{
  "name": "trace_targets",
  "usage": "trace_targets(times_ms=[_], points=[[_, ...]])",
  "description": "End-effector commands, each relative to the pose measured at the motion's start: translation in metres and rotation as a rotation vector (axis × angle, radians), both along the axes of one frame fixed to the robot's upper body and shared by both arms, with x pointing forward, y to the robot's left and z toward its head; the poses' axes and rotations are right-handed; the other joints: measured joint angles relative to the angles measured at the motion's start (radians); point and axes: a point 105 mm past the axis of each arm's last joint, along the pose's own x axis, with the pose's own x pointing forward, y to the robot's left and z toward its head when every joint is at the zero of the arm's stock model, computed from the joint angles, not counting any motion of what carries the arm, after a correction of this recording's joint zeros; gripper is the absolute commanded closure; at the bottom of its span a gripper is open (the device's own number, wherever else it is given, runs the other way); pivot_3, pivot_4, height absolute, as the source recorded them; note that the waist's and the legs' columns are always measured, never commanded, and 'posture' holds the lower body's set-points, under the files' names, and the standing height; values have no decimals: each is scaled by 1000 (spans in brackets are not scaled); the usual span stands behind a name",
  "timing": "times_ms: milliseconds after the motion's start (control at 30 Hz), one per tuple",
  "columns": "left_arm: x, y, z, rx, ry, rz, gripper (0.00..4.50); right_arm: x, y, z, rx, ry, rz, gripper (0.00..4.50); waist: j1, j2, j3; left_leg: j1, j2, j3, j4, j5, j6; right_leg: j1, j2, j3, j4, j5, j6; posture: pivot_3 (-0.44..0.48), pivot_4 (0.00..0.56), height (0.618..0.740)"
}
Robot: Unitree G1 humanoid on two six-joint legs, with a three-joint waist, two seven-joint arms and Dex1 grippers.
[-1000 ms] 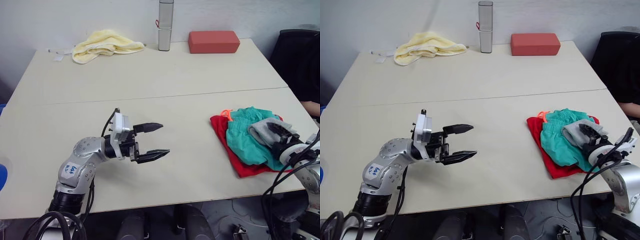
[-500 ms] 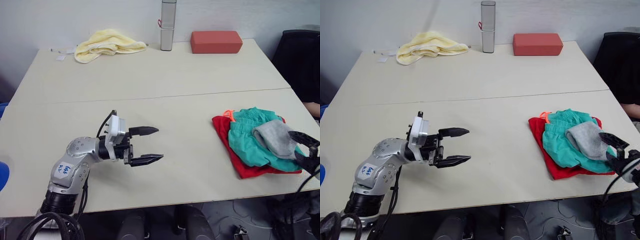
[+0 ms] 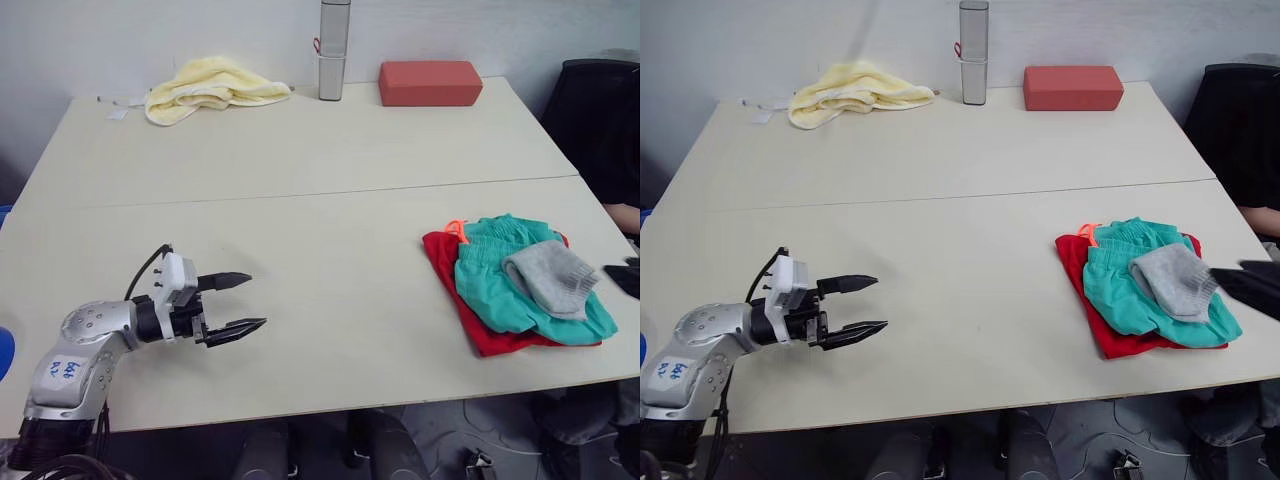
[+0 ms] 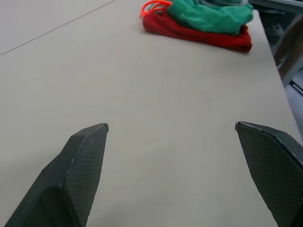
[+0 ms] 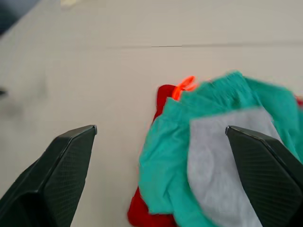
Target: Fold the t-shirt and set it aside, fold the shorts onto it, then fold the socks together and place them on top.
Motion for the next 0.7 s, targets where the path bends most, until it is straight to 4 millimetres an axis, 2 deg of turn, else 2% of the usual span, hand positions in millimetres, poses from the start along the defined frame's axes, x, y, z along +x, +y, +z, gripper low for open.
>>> trace_targets(times_ms=[33, 200, 333, 467, 600, 700], points=[[-6, 11, 11, 51, -87, 53, 0, 8, 46, -13, -145, -133, 292, 54, 1, 1, 1, 0, 0, 0, 0, 0, -1, 0, 0, -1, 0, 0, 0, 0, 150, 740], [-26, 28, -12, 179, -110, 102, 0, 33, 104, -47, -202, -330, 587, 54, -7, -1, 2, 0, 1, 2, -1, -1, -3, 0, 0, -4, 0, -2, -2, 0, 150, 740], [-38, 38, -26, 271, -121, 136, 0, 45, 133, -70, -240, -448, 698, 54, 1, 0, 3, 0, 0, 1, 1, 0, -3, 0, -1, -5, 0, -2, -3, 0, 150, 740], [-45, 48, -31, 292, -129, 169, 0, 51, 139, -86, -248, -464, 704, 54, 12, 0, 3, 0, -1, 1, 1, -1, -2, 0, -4, -5, 1, -2, -3, 0, 150, 740], [-48, 53, -30, 288, -161, 216, 0, 52, 133, -105, -262, -437, 697, 54, 13, 0, 3, 1, -1, 0, 2, -1, -2, 0, -5, -5, 2, -1, -4, 0, 150, 740], [-50, 54, -31, 271, -173, 242, 0, 53, 132, -110, -240, -447, 676, 54, 13, 1, 3, 2, -1, 0, 2, -1, -1, 0, -5, -5, 4, -1, -4, 0, 150, 740]])
